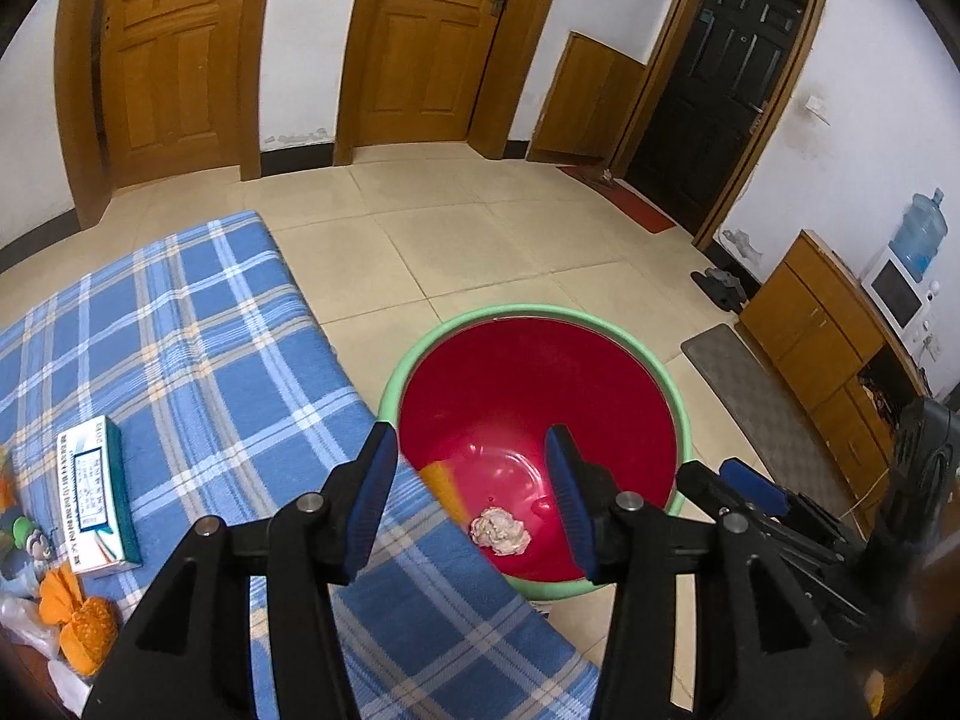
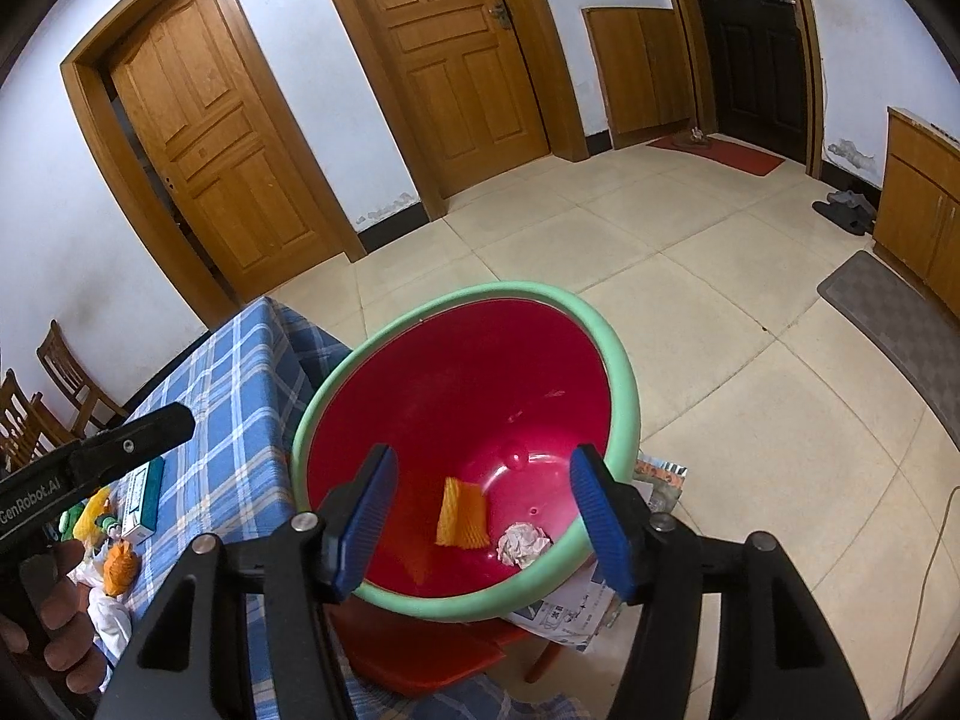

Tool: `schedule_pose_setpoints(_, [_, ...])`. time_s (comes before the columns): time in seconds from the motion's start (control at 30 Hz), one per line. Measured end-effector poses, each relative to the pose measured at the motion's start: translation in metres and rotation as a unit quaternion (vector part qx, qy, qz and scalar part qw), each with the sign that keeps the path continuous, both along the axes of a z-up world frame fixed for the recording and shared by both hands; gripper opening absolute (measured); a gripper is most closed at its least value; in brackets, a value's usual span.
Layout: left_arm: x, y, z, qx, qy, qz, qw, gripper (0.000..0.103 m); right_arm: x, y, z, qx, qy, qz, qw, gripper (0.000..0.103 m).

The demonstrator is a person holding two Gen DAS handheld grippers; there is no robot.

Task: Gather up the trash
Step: 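Carry both items over the red bin and open both tools to drop them, then move both tools back over the table toward the orange box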

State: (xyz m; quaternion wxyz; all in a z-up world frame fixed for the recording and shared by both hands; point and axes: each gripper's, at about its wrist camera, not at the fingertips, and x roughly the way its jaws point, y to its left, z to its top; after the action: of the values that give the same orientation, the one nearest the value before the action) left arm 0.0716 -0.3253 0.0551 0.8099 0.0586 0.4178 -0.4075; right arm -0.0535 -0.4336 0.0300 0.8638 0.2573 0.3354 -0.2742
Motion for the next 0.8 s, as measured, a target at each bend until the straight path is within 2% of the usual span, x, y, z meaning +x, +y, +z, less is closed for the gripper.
schedule_pose_setpoints(0.2, [-0.002,0.024,0.004,-0.004,0.004,0.026,0.9996,0.051,0.002,0.014,0.009,-0.004,-0.008,0.013,1.0,0.075])
schedule_pose_setpoints(0.37, [-0.007,0.053,0.009,0.005,-0.01,0.055,0.9984,0.051,0.008,0.028,0.015,-0.005,-0.012,0.032,0.999,0.08])
schedule_pose_setpoints(0.6, [-0.006,0.105,0.013,0.012,-0.017,0.107,0.994,0.051,0.021,0.054,0.023,-0.005,-0.017,0.067,0.998,0.083])
schedule_pose_setpoints(0.8, [-0.002,0.155,0.014,0.021,-0.02,0.16,0.9867,0.051,0.032,0.078,0.024,-0.003,-0.018,0.097,0.995,0.085])
